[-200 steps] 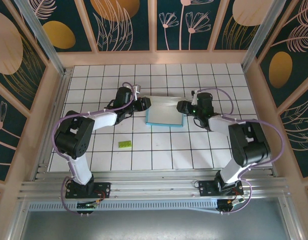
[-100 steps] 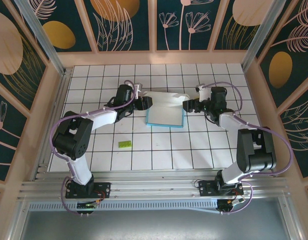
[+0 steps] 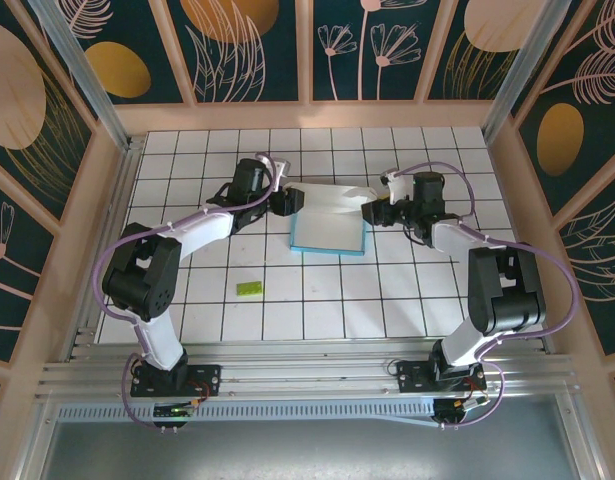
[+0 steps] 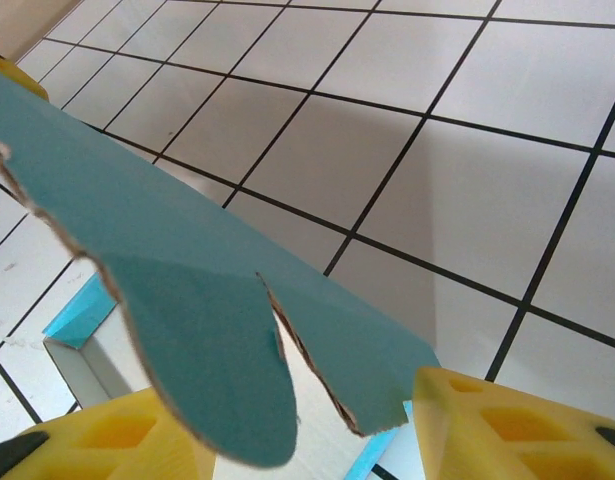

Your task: Fold the paper box

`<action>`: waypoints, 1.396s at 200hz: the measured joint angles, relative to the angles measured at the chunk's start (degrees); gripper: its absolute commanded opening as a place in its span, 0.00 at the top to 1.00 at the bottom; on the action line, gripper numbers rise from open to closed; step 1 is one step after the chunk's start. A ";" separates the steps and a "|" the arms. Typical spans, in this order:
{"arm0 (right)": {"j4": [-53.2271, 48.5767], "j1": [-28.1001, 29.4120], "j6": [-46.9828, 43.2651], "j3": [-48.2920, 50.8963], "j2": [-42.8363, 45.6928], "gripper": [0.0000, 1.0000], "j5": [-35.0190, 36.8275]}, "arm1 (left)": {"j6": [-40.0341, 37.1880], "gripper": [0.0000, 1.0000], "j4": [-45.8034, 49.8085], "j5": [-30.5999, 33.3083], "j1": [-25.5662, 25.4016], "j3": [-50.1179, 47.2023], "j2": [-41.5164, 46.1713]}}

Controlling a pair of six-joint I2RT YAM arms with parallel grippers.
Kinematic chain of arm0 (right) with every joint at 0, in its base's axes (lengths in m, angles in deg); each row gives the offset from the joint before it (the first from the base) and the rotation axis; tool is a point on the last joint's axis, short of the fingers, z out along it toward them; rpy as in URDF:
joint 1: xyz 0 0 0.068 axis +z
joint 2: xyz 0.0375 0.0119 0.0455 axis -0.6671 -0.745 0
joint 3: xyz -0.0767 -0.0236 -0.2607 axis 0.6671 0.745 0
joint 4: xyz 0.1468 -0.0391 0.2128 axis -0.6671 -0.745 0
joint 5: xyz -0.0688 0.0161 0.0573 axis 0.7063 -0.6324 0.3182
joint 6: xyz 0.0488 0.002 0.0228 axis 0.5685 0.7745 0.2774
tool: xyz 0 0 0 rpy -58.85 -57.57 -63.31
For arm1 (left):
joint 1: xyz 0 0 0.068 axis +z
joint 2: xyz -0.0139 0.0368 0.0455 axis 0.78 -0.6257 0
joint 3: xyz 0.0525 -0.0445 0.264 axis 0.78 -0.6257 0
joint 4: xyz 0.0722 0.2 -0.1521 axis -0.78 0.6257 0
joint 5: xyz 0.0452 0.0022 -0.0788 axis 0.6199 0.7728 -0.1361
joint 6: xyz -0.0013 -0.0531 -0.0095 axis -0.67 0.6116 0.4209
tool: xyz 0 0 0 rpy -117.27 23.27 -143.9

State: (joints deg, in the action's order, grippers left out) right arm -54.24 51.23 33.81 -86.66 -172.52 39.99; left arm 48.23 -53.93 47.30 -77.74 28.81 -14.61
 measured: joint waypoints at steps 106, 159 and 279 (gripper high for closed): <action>0.17 0.44 1.40 -0.17 -0.20 0.57 1.01 | -6.67 0.55 5.11 -0.07 0.00 5.86 -5.20; 1.22 2.32 2.73 -0.17 -0.24 0.61 4.33 | -3.76 0.55 6.10 4.79 0.00 5.49 -4.66; 1.27 2.80 9.07 -0.94 -0.92 0.66 8.59 | 3.52 0.70 6.67 4.35 0.00 5.49 -4.63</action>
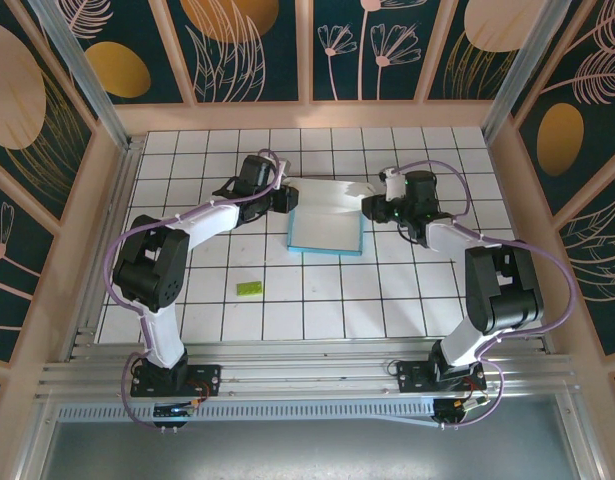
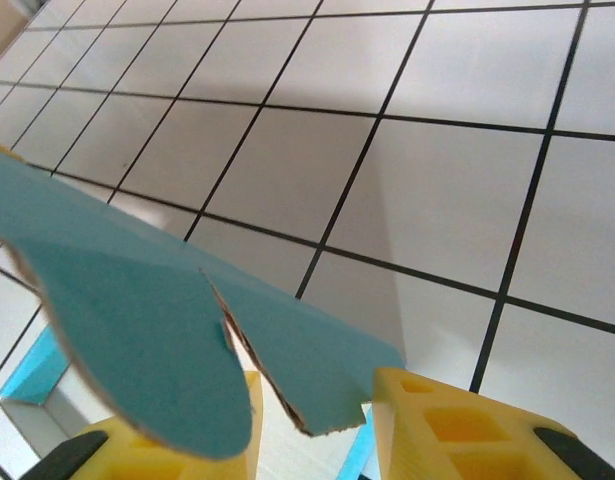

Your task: Fold the paper box

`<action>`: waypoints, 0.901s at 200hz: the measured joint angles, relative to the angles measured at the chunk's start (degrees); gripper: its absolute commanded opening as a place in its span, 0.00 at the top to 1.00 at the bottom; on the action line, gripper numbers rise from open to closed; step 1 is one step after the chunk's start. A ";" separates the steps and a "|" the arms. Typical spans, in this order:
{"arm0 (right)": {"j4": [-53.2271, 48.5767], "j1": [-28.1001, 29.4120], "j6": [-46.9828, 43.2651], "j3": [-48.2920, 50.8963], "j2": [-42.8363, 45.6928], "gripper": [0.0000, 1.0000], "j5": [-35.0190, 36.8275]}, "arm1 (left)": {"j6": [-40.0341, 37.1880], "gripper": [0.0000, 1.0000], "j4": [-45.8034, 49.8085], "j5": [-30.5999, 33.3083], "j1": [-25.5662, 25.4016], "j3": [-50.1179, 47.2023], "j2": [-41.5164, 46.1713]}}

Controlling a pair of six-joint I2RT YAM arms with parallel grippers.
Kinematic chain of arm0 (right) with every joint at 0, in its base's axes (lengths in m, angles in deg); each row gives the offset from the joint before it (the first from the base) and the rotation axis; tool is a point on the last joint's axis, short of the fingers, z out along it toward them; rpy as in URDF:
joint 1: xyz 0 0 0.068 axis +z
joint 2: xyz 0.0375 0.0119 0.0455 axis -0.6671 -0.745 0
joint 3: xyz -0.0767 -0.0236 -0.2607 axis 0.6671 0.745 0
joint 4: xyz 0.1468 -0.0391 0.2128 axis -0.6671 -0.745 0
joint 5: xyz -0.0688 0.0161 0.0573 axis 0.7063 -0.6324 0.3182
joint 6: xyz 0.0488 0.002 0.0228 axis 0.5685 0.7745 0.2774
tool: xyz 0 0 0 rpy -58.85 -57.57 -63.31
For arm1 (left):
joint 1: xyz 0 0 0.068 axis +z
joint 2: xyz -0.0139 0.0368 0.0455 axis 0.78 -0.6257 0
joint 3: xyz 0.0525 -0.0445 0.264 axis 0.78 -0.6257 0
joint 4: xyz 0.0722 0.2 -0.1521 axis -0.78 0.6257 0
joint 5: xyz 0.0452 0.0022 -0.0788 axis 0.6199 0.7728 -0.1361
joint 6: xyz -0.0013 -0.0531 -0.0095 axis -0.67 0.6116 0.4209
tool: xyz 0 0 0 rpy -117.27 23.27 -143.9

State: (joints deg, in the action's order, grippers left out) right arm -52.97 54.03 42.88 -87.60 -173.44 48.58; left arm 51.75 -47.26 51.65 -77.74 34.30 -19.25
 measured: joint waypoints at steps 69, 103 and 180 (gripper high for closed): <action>1.99 1.51 9.07 -0.13 -0.35 0.71 2.36 | 6.03 0.70 -2.69 -2.16 0.00 -1.05 0.04; 3.43 2.16 11.63 0.50 -0.35 0.71 3.58 | 8.66 0.70 -4.66 -3.02 0.00 -2.60 0.24; 6.34 2.62 13.00 4.83 -0.35 0.71 4.79 | 11.72 0.69 -9.35 -4.50 0.00 -6.84 1.70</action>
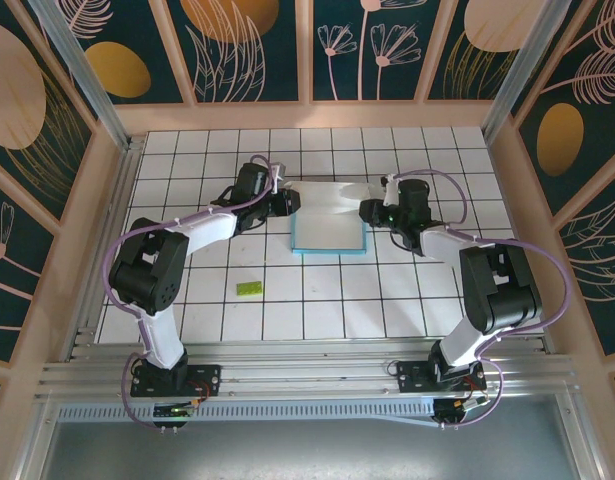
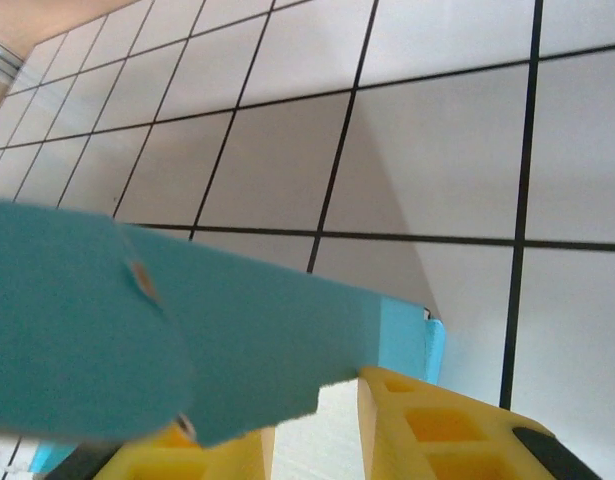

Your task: Fold the paper box

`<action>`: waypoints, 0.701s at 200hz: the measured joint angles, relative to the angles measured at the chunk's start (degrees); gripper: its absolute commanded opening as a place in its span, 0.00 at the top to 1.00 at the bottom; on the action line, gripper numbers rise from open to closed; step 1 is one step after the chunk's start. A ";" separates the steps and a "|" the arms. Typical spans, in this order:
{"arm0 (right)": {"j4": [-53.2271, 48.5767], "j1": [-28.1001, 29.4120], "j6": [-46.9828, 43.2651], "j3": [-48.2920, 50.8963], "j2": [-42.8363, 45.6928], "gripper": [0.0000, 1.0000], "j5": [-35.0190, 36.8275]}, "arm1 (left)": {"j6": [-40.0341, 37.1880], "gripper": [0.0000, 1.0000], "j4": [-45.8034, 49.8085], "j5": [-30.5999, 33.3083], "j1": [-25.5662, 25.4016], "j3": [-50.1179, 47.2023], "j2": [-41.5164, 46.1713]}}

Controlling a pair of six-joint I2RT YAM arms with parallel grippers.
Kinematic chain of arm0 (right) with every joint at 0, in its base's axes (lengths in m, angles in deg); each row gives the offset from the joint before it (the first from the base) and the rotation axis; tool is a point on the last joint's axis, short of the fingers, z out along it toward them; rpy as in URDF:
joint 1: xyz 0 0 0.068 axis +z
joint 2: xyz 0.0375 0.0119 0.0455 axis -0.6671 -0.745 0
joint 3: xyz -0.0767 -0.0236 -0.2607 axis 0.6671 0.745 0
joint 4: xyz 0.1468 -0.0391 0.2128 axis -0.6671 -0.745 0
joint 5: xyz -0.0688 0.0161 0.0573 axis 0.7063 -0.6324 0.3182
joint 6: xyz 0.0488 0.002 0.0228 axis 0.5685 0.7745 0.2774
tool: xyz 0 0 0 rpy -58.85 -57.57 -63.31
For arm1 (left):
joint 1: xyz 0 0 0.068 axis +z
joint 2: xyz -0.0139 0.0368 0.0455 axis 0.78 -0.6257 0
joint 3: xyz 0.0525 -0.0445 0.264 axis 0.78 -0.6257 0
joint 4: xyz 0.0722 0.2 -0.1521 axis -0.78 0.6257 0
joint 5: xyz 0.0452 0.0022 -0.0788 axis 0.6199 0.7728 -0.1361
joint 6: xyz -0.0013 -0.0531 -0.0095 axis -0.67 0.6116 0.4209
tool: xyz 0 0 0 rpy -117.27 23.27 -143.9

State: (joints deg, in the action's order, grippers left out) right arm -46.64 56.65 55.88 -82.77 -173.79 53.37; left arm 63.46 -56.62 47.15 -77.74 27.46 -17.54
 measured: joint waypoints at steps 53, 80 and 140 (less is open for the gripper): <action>0.39 1.25 1.25 1.38 0.00 0.71 0.07 | 3.37 0.69 -3.06 -3.26 0.00 -1.70 0.07; 0.66 1.38 1.22 1.38 0.04 0.64 0.26 | 3.56 0.68 -3.10 -3.04 0.00 -1.84 0.07; -3.98 0.52 -4.87 2.91 8.09 0.32 3.41 | -0.96 0.66 4.52 0.37 -0.02 1.88 0.26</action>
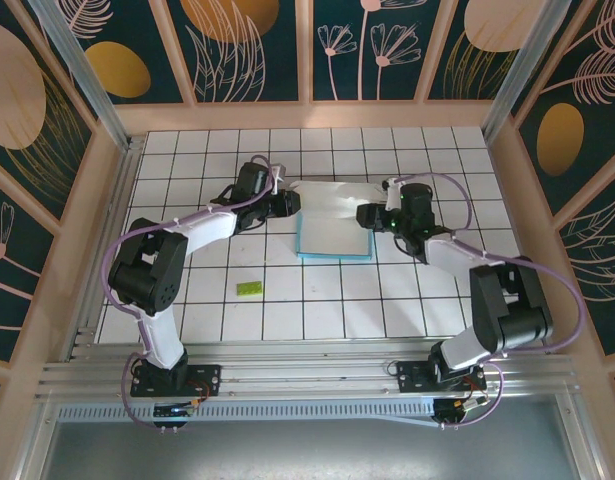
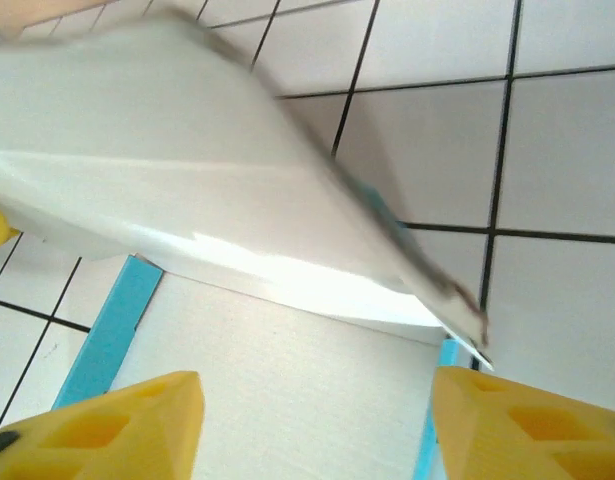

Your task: Fold the paper box

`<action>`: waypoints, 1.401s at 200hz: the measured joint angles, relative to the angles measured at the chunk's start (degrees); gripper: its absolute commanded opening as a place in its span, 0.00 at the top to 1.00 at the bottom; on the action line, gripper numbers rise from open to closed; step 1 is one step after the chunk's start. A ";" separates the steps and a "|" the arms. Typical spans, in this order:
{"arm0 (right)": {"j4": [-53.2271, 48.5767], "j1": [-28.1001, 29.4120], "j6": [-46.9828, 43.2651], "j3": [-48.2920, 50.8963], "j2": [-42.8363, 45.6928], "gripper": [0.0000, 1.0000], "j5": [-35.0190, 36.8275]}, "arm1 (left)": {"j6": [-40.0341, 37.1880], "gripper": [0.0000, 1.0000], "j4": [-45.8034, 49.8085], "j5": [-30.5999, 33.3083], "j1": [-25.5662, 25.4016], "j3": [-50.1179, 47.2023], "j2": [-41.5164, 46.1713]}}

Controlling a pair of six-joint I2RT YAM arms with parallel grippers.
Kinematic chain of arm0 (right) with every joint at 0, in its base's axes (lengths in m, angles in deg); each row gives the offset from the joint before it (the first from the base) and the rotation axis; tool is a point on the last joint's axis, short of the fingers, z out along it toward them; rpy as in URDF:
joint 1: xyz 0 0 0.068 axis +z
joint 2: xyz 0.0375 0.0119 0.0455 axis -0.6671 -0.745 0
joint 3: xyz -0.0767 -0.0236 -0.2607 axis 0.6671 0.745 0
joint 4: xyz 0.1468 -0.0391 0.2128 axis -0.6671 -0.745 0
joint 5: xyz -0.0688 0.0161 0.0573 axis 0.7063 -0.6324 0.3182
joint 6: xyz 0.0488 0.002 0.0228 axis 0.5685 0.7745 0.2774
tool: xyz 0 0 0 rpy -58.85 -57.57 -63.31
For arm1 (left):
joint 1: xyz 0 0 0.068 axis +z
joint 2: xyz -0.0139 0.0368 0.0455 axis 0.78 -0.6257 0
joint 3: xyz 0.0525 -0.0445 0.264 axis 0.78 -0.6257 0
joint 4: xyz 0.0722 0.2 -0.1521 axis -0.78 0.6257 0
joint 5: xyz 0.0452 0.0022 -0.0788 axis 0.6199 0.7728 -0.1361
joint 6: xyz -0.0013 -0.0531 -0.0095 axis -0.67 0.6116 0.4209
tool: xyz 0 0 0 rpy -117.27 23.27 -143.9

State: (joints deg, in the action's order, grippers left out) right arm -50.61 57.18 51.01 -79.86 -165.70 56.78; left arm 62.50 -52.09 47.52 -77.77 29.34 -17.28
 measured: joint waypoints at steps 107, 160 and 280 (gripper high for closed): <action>-8.57 -6.14 -16.59 -7.48 -2.80 0.23 -13.53 | -2.51 0.63 3.28 0.90 0.00 3.89 -0.09; -8.63 -6.12 -15.47 -10.25 -7.89 0.39 -13.94 | -2.58 0.64 3.61 0.90 0.00 4.76 -0.87; -8.44 -6.12 -14.56 -10.25 -8.02 0.47 -13.88 | -9.79 0.54 5.03 1.75 0.00 9.18 -1.68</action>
State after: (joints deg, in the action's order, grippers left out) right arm -59.05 51.06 36.45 -90.11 -173.72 42.90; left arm 52.71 -47.06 49.27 -77.77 38.52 -18.96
